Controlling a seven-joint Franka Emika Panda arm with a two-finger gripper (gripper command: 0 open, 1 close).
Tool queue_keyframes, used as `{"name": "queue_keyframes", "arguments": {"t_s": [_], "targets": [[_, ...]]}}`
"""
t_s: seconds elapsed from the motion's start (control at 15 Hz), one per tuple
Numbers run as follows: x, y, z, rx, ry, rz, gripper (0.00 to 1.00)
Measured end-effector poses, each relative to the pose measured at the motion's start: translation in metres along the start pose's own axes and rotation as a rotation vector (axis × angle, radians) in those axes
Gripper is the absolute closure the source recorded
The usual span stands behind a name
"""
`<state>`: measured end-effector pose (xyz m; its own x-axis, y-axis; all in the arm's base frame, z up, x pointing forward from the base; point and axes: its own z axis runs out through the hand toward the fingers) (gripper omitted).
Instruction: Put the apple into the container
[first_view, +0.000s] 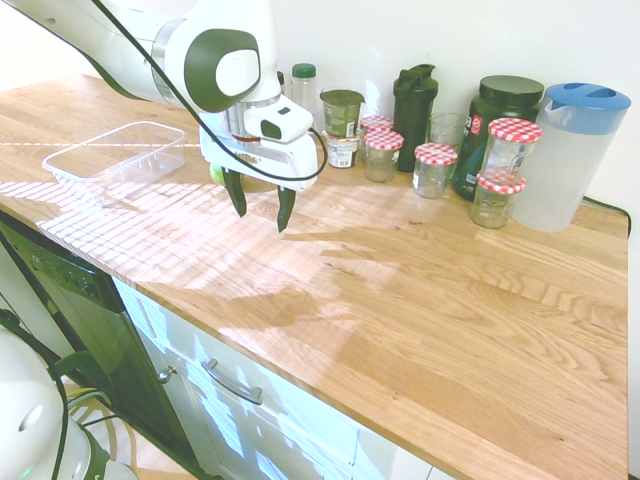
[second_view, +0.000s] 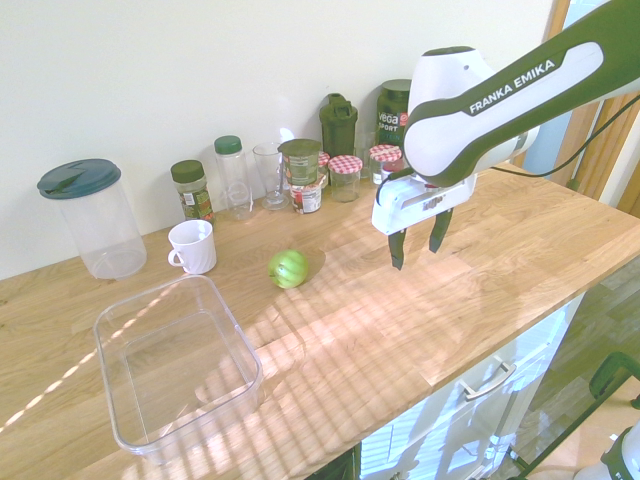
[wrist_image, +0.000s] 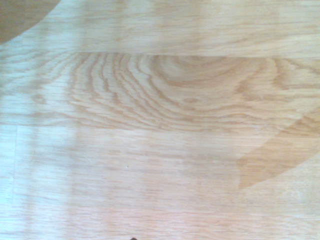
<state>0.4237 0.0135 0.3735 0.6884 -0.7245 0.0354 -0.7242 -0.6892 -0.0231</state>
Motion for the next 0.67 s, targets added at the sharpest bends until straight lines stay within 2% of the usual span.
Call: {"name": "queue_keyframes", "arguments": {"t_s": [0.33,0.67], "targets": [[-0.001,-0.012,-0.012,0.017,0.019,-0.036,0.0],[-0.023,-0.109,-0.067,0.094,0.085,-0.193,0.0]]}}
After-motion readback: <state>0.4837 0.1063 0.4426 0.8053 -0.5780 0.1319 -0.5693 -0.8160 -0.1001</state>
